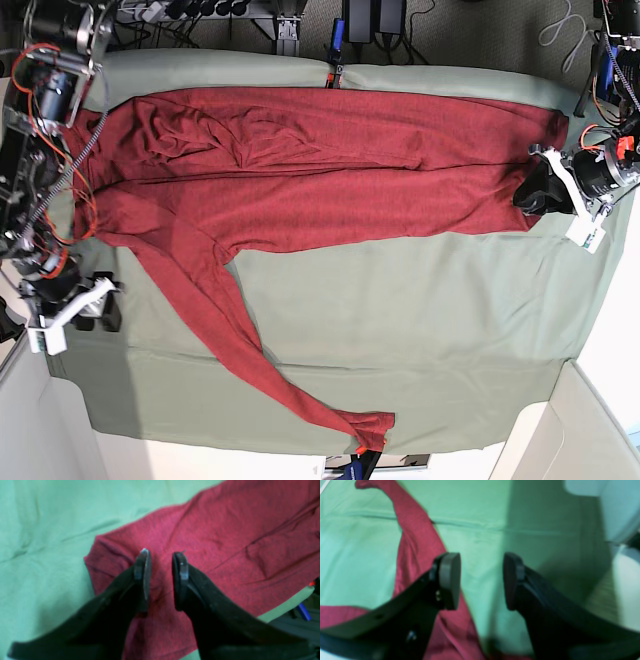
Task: Fold the T-shirt properly
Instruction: 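Grasp the sleeve near the right gripper and fold it onto the shirt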
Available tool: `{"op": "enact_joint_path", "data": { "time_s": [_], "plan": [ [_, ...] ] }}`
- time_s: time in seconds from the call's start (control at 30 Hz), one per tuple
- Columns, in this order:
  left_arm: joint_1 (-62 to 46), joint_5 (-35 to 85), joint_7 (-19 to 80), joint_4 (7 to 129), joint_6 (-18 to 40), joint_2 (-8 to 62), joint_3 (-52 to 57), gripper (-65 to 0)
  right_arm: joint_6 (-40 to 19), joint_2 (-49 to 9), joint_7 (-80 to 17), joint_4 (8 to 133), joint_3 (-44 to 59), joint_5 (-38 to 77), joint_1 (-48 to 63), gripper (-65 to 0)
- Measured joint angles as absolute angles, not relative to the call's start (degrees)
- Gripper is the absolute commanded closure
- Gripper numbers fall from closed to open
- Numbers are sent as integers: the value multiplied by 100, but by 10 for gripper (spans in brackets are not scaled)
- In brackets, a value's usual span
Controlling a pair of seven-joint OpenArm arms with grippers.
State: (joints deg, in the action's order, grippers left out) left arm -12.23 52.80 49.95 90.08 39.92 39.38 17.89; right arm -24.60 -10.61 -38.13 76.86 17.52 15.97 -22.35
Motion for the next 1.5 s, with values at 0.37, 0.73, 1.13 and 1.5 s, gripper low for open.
{"op": "enact_joint_path", "data": {
  "time_s": [0.37,0.73,1.13,1.5],
  "plan": [
    [-1221,5356,5011,9008,3992,3938,1796,-185,-1868,-366,-2598,4849,701,-91,-3345,-280],
    [-1219,5371,5013,9011,3992,3935,1796,-185,-1798,-362,-2408,4525,71,-137,-3415,0],
    [-1221,5363,5015,9011,3992,3935,1796,-185,-2318,-281,-4106,6062,51,464,-3332,0],
    [-1140,5426,5011,9011,3992,3938,1798,-185,-3011,-283,-4930,8320,49,1942,-1726,0]
  ]
}}
